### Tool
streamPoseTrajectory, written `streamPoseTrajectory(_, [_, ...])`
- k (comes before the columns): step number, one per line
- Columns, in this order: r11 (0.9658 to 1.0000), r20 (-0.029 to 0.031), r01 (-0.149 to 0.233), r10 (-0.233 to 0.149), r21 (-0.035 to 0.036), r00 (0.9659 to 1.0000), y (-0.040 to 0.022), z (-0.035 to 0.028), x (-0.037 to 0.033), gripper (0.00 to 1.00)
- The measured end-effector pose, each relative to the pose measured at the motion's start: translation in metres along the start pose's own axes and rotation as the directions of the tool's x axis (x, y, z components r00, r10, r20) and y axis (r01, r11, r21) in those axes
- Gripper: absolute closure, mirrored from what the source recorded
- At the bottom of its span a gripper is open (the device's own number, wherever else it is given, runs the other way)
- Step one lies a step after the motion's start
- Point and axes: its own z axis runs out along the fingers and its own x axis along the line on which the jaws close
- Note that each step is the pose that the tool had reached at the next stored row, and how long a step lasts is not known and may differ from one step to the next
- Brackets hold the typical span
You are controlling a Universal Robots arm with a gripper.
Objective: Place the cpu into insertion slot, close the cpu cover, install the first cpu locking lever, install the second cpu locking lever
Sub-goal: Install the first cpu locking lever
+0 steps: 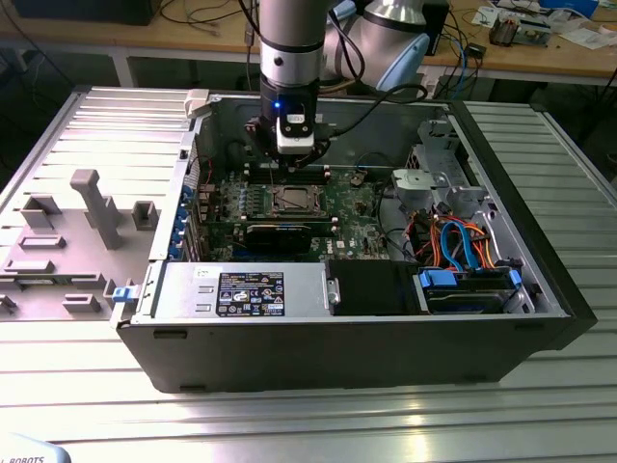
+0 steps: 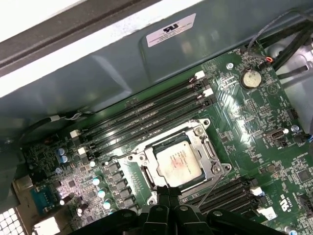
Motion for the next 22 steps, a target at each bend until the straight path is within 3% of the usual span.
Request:
streamPoseTrajectory(6, [0.9997, 0.0095, 0.024, -0.024, -0.0041, 0.9997, -0.0001, 0.0004, 0.0001, 0.89])
streamPoseTrajectory(10, [0.9973, 0.0082, 0.074, -0.074, -0.0024, 0.9973, -0.0004, 0.0005, 0.0007, 0.89])
streamPoseTrajectory(12, [0.9943, 0.0074, 0.107, -0.107, -0.0019, 0.9942, -0.0006, 0.0007, 0.0011, 0.89])
streamPoseTrajectory(22, [0.9928, 0.0069, 0.119, -0.119, -0.0015, 0.9928, -0.0008, 0.0007, 0.0016, 0.89])
